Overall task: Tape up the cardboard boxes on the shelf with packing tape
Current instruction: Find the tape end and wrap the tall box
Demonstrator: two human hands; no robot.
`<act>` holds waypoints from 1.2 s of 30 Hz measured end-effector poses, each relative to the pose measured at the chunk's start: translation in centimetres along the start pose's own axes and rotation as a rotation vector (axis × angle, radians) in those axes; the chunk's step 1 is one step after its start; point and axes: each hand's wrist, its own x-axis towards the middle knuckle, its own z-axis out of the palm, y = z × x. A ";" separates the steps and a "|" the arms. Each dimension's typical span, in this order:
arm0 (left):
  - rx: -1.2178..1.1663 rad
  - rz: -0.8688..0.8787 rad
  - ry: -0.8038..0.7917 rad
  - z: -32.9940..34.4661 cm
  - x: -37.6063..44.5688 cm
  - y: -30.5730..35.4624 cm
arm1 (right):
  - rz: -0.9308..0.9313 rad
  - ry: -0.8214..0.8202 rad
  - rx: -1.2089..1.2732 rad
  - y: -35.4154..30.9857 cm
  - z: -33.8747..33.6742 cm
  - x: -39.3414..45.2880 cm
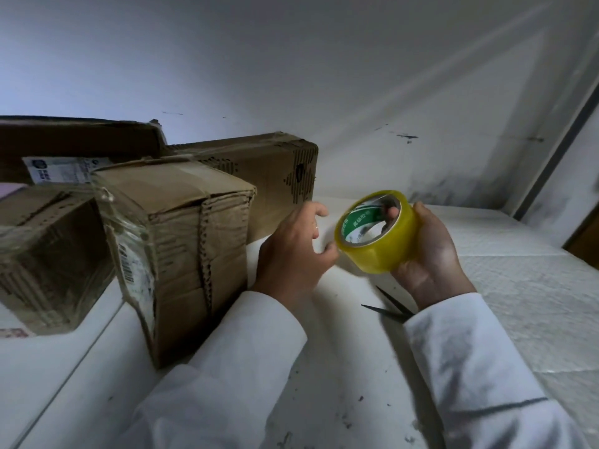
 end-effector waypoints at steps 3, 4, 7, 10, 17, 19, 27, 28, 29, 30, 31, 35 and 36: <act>0.098 0.045 -0.117 -0.2 0.0 -0.1 | -0.005 0.003 0.018 -0.4 0.1 -0.5; 0.121 0.047 -0.145 -0.2 0.0 0.0 | 0.000 0.002 0.016 -0.4 0.1 -0.6; 0.105 -0.008 -0.105 -0.3 0.1 0.1 | 0.024 -0.012 -0.011 -0.6 0.2 -0.6; 0.059 -0.075 0.009 -0.2 0.3 -0.8 | 0.052 -0.065 -0.108 -0.6 -0.2 -0.4; -0.135 -0.260 0.174 0.4 0.2 -0.7 | 0.043 -0.098 -0.360 -1.2 -0.6 -0.8; -0.246 -0.380 0.224 0.2 0.7 -0.7 | 0.059 -0.151 -0.500 -1.4 -0.6 -1.2; -0.628 -0.698 0.305 -0.1 1.4 -0.3 | 0.032 -0.355 -0.855 -1.8 -1.4 -1.6; -0.734 -0.786 0.318 -0.3 1.6 -0.1 | 0.027 -0.371 -0.847 -1.7 -1.5 -1.7; -0.866 -0.880 0.333 -0.5 1.7 0.1 | 0.027 -0.379 -0.837 -1.7 -1.5 -1.6; -1.004 -0.961 0.344 -0.7 1.8 0.3 | 0.028 -0.378 -0.814 -1.5 -1.6 -1.6; -1.111 -1.021 0.351 -0.8 1.9 0.5 | 0.030 -0.370 -0.770 -1.4 -1.7 -1.4; -1.382 -1.101 0.371 -1.0 1.9 1.0 | 0.009 -0.332 -0.544 -1.2 -2.1 -0.7; -1.455 -1.109 0.372 -1.0 1.9 1.0 | -0.006 -0.338 -0.506 -1.2 -2.1 -0.6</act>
